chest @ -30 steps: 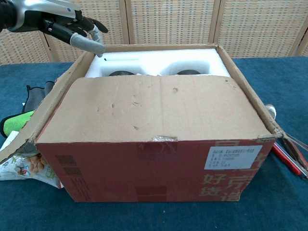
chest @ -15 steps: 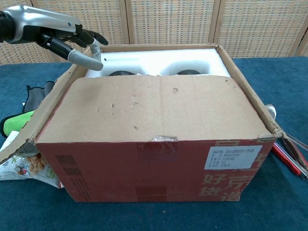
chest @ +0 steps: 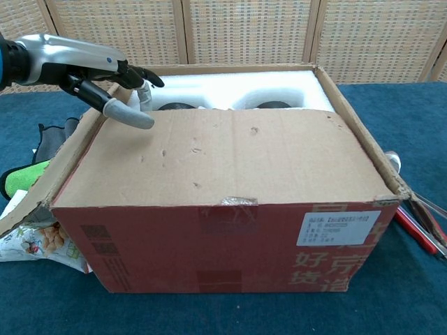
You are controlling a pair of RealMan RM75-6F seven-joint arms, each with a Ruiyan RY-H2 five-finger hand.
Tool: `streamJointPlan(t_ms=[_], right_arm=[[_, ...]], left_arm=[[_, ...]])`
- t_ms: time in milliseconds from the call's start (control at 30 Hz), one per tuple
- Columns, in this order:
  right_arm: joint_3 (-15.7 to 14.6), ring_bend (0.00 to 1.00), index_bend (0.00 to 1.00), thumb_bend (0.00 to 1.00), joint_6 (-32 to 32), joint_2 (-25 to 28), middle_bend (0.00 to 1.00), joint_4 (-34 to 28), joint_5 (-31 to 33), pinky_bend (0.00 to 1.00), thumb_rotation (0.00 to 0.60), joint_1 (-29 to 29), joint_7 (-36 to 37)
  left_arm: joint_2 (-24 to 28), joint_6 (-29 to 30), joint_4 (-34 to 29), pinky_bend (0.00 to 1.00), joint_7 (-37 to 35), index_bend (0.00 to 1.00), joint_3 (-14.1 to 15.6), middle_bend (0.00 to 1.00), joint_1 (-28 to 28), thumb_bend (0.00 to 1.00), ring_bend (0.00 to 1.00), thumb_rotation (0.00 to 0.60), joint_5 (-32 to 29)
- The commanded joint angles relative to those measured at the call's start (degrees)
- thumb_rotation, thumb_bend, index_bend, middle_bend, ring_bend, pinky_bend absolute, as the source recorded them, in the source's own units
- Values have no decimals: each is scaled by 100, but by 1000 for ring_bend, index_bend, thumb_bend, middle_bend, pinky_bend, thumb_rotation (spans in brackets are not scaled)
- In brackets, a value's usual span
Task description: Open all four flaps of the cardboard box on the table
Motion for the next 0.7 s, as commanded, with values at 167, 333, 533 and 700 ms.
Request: streamJointPlan(t_ms=[167,333,533,700], right_arm=[[12,0,190,620,11,-4,96,4,3,0,600,1,-8],[13,0,190,620,-19,-10,96,11,22,0,600,11,-23],[16,0,190,620,-40,-14,96,16,36,0,600,18,-29],[18,0,190,620,-46,-22,96,19,44,0,600,21,-42]], left_arm=[[159,-159,-211,0,-362,437,-99,0,44,73,0,262,88],[459,-416,-414,0,-1059,437,-302,0,237,73,0,262,453],[718,-775,-522,0,-2089,436,-598,0,515,73,0,249,1031],[905,-1073,-616,0,-3097,436,-893,0,780,73,0,241,1589]])
